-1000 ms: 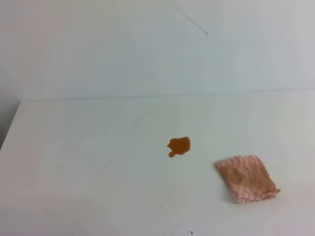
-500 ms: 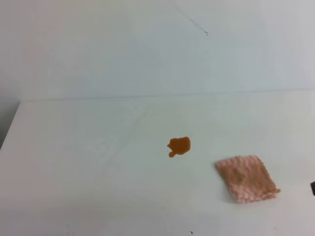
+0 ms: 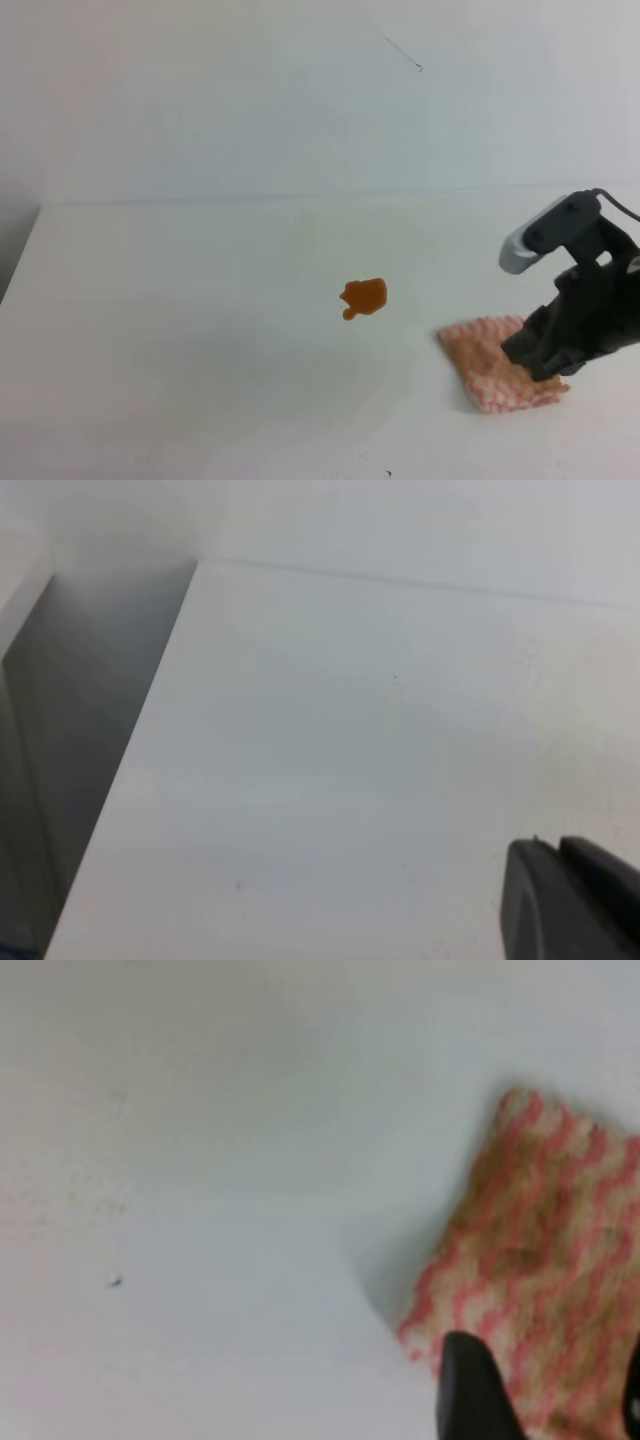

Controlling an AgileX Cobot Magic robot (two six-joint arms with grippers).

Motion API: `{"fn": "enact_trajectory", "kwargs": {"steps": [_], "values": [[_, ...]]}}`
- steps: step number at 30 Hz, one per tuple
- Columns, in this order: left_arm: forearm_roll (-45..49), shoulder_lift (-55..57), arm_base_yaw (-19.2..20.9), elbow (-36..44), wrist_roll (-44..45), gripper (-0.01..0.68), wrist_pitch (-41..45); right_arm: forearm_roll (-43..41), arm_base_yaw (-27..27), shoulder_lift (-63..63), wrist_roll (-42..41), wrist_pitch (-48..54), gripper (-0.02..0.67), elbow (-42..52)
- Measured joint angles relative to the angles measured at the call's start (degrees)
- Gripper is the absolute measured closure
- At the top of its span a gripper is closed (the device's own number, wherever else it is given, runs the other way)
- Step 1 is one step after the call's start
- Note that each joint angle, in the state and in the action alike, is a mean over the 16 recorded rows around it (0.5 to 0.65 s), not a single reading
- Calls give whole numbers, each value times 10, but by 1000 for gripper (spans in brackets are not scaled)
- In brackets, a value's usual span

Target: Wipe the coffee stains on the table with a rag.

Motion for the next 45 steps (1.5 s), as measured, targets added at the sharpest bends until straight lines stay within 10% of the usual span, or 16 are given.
{"fn": "enact_trajectory", "kwargs": {"steps": [7, 21, 45], "values": [[0, 0, 0, 0, 0, 669, 0, -27, 6, 108, 7, -29, 261, -55], [0, 0, 0, 0, 0, 673, -1, -50, 6, 238, 18, -72, 273, -104], [0, -1, 0, 0, 0, 673, 0, -38, 6, 258, 0, -65, 643, -108]]}}
